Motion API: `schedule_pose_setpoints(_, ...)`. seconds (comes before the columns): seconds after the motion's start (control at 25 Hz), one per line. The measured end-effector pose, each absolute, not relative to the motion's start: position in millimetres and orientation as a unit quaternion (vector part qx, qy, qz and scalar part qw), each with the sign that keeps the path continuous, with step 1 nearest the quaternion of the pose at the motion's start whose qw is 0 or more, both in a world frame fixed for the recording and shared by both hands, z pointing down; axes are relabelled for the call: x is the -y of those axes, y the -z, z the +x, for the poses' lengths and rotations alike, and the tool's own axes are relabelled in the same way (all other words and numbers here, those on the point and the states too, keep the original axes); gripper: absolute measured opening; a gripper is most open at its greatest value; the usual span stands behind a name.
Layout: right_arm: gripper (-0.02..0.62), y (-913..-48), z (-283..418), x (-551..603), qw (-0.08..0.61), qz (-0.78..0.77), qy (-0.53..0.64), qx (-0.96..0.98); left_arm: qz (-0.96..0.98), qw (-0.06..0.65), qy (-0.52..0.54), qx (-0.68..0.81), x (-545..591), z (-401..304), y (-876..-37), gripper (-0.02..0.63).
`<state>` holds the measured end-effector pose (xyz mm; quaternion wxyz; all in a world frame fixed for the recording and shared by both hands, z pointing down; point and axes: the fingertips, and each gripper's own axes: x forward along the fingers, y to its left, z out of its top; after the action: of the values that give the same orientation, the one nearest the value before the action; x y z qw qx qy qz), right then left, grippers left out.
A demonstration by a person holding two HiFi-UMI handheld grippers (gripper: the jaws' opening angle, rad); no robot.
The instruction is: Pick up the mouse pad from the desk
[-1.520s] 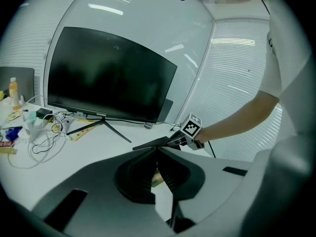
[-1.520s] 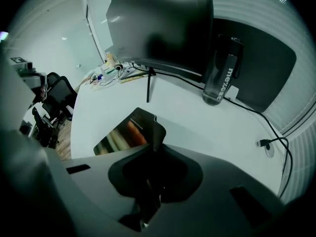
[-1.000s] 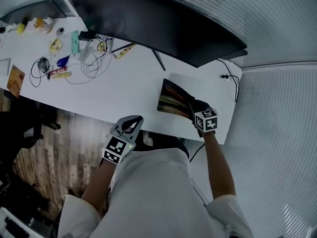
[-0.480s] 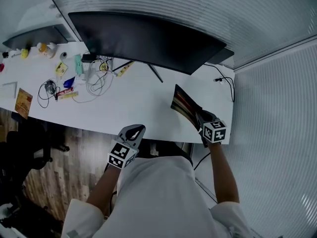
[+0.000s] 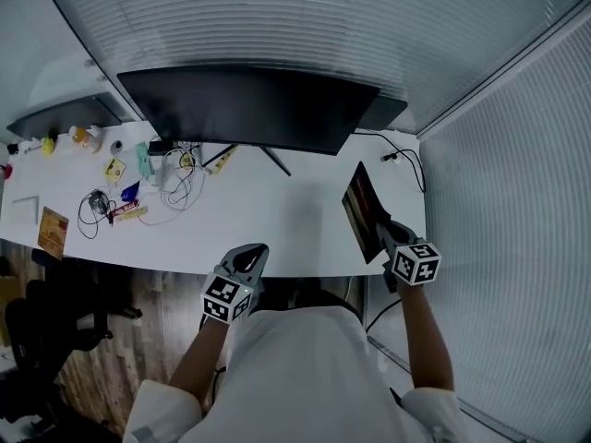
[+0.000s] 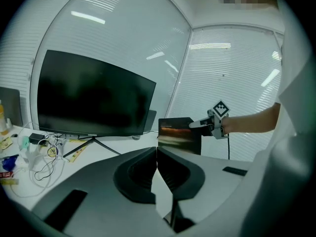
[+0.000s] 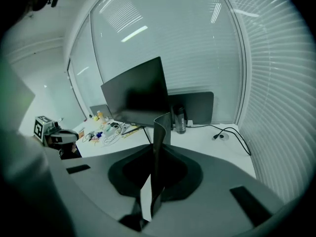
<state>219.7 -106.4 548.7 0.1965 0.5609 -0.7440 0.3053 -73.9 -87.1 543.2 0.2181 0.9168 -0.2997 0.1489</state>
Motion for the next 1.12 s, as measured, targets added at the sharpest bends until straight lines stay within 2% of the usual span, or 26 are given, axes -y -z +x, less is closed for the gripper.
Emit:
schedule_pose_setpoints(0.44, 0.048, -489, 257, 89, 0.109, 0.584, -0.278, 0.755, 0.912, 0.193, -0.113, 0.344, 102, -50, -489, 0.018)
schedule_pose_setpoints(1.12, 0.048, -448, 298, 64, 0.096, 0.564, -0.202, 0.795, 0.887, 0.200, -0.047, 0.414, 72, -17, -437, 0.018)
